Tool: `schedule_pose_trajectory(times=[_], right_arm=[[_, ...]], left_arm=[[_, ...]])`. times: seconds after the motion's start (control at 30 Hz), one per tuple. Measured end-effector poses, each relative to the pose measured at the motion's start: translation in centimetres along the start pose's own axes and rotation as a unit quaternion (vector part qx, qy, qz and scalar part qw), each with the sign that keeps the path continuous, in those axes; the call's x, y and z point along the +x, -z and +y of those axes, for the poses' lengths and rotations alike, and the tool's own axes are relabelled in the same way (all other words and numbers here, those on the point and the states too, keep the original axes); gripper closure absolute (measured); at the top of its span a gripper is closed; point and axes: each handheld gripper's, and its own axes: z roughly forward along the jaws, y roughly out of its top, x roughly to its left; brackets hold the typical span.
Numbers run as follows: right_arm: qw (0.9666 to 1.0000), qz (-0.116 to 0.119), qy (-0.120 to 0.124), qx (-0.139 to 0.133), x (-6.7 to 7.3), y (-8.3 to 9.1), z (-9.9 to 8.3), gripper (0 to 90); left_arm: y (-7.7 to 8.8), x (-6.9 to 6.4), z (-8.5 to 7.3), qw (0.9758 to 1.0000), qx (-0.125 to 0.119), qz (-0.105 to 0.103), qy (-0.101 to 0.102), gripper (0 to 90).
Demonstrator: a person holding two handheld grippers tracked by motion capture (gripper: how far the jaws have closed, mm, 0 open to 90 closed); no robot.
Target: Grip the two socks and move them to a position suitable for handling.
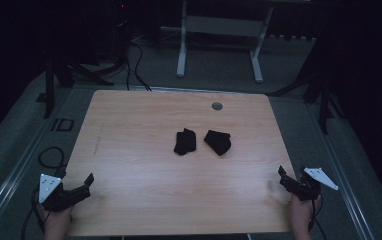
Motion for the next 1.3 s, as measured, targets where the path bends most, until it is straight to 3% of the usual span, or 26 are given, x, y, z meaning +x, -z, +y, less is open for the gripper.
schedule_pose_trajectory(times=[0.27, 0.43, 0.53, 0.6, 0.7, 0.8, 0.9, 0.97, 1.17, 1.3], right_arm=[[0.9981, 0.043, 0.019, 0.041, -0.2, -0.7, 0.5, 13.9], [0.9956, 0.054, 0.027, 0.071, 0.1, -0.7, 1.0, 15.1], [0.9928, 0.076, 0.031, 0.087, 0.5, -0.8, 1.3, 15.0], [0.9910, 0.084, 0.043, 0.095, 0.9, -0.9, 1.5, 14.1], [0.9879, 0.100, 0.045, 0.109, 1.3, -1.1, 1.7, 14.0], [0.9853, 0.116, 0.045, 0.117, 1.7, -1.4, 1.9, 13.9], [0.9848, 0.120, 0.046, 0.117, 2.1, -1.6, 2.2, 13.9], [0.9848, 0.118, 0.053, 0.116, 2.5, -1.6, 2.4, 13.8], [0.9776, 0.155, 0.073, 0.122, 3.9, -2.3, 2.8, 13.9], [0.9752, 0.161, 0.088, 0.124, 4.7, -2.8, 3.0, 14.2]], left_arm=[[-0.1, -0.6, 0.2, 0.9999, 0.005, 0.005, -0.013, 1.2], [-0.2, -1.2, 0.4, 0.9998, 0.004, 0.001, -0.017, 1.2], [-0.3, -1.8, 0.5, 0.9992, 0.011, 0.007, -0.039, 1.3], [-0.3, -2.1, 0.6, 0.9993, 0.003, -0.003, -0.036, 1.2], [-0.3, -2.5, 0.7, 0.9993, 0.011, 0.001, -0.035, 1.3], [-0.4, -3.0, 0.9, 0.9995, 0.029, -0.009, -0.011, 1.3], [-0.5, -3.6, 0.9, 0.9979, 0.055, -0.031, 0.014, 1.5], [-0.6, -4.1, 0.9, 0.9975, 0.061, -0.036, 0.007, 1.4], [-0.7, -4.3, 1.0, 0.9970, 0.065, -0.042, -0.004, 1.4], [-0.6, -4.3, 0.9, 0.9972, 0.065, -0.038, -0.009, 1.4]])
